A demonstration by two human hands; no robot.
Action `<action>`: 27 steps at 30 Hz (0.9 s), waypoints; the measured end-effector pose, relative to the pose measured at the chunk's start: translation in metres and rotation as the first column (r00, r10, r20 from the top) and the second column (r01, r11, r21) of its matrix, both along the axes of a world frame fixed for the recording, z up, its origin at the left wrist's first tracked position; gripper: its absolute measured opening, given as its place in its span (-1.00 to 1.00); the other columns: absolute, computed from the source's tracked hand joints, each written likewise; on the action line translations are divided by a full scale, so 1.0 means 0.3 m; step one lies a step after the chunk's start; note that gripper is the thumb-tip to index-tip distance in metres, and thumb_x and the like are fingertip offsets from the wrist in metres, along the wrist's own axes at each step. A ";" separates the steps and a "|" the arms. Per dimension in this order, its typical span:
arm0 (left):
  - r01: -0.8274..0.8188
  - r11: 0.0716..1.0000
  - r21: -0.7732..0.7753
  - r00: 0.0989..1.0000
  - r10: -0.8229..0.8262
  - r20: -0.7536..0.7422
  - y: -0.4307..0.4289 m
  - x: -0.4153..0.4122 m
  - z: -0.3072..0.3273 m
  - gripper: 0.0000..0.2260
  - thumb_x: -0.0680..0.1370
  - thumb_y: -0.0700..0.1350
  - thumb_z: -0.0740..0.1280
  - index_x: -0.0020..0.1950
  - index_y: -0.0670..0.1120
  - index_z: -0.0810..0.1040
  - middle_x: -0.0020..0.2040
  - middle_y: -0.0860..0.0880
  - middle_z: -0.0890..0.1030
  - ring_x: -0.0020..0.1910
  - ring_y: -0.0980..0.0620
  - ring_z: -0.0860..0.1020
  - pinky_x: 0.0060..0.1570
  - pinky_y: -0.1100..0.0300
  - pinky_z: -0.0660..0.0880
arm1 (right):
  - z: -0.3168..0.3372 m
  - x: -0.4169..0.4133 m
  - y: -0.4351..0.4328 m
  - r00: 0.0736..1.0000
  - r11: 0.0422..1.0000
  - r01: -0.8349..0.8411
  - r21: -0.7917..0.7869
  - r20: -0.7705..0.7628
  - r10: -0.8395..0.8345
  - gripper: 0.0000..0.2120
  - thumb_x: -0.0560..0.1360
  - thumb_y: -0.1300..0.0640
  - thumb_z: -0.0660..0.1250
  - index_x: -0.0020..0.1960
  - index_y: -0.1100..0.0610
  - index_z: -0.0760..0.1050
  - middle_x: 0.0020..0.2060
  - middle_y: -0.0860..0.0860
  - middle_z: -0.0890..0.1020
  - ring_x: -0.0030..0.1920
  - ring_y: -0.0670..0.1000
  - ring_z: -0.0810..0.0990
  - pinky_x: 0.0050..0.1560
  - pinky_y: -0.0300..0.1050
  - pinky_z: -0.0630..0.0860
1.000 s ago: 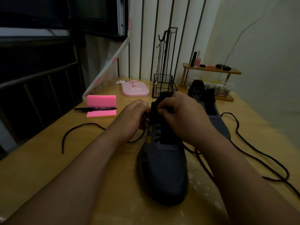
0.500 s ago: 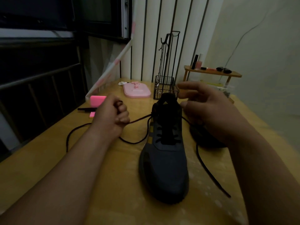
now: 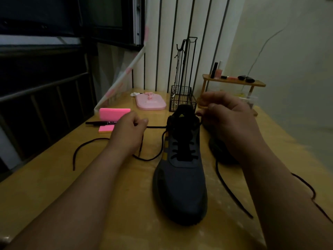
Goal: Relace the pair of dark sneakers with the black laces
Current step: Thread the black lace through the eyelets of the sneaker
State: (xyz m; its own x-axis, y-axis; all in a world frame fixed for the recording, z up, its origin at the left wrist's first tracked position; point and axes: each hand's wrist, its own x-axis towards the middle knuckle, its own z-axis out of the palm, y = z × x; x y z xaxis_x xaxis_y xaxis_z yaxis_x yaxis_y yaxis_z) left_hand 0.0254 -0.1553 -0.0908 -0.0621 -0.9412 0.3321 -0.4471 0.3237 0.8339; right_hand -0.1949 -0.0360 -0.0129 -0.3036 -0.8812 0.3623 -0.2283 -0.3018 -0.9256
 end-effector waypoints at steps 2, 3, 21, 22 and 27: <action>-0.159 0.985 -0.073 0.975 0.168 0.145 -0.009 -0.001 -0.027 -0.72 0.69 0.01 0.32 -0.15 -0.06 0.36 -0.21 -0.07 0.53 -0.23 -0.06 0.50 -0.31 0.09 0.35 | -0.010 -0.002 -0.007 0.996 0.996 0.077 0.038 -0.057 -0.075 -0.69 0.69 0.28 0.18 0.17 -0.01 0.63 0.05 -0.07 0.71 0.00 -0.04 0.72 0.17 0.09 0.66; -0.186 0.979 -0.078 0.964 0.197 0.177 -0.012 -0.001 -0.036 -0.74 0.69 0.01 0.31 -0.12 -0.05 0.35 -0.20 -0.07 0.54 -0.22 -0.07 0.52 -0.31 0.07 0.39 | -0.014 0.000 -0.010 0.994 0.995 0.085 0.061 -0.075 -0.080 -0.69 0.69 0.28 0.18 0.16 -0.03 0.63 0.03 -0.08 0.71 -0.05 -0.07 0.71 0.15 0.09 0.67; -0.108 0.932 -0.347 0.987 0.143 0.077 0.131 -0.036 0.072 -0.83 0.66 -0.05 0.31 -0.12 -0.04 0.52 -0.14 0.02 0.58 -0.16 0.04 0.53 -0.16 0.05 0.51 | -0.066 0.024 -0.031 0.966 0.991 0.125 -0.051 -0.222 -0.133 -0.81 0.69 0.18 0.26 0.17 -0.03 0.61 0.04 -0.16 0.65 -0.04 -0.29 0.59 -0.23 -0.48 0.47; -0.018 0.962 -0.272 0.999 0.029 0.035 0.165 -0.048 0.093 -0.77 0.68 -0.03 0.28 -0.15 -0.06 0.54 -0.22 -0.01 0.58 -0.23 0.03 0.53 -0.22 0.05 0.47 | -0.066 0.025 -0.032 0.967 0.988 0.137 -0.073 -0.206 -0.150 -0.82 0.68 0.18 0.27 0.15 -0.02 0.61 0.02 -0.15 0.65 -0.06 -0.29 0.59 -0.22 -0.47 0.48; 0.251 0.968 0.007 0.946 -0.247 0.210 0.240 -0.037 0.076 -0.86 0.63 -0.02 0.37 -0.09 -0.03 0.59 -0.07 0.02 0.60 -0.07 0.07 0.55 -0.13 0.15 0.44 | -0.060 0.023 -0.028 0.974 0.976 0.189 -0.111 -0.109 -0.201 -0.84 0.66 0.20 0.28 0.10 0.02 0.62 -0.08 -0.05 0.65 -0.30 -0.18 0.54 -0.32 -0.34 0.47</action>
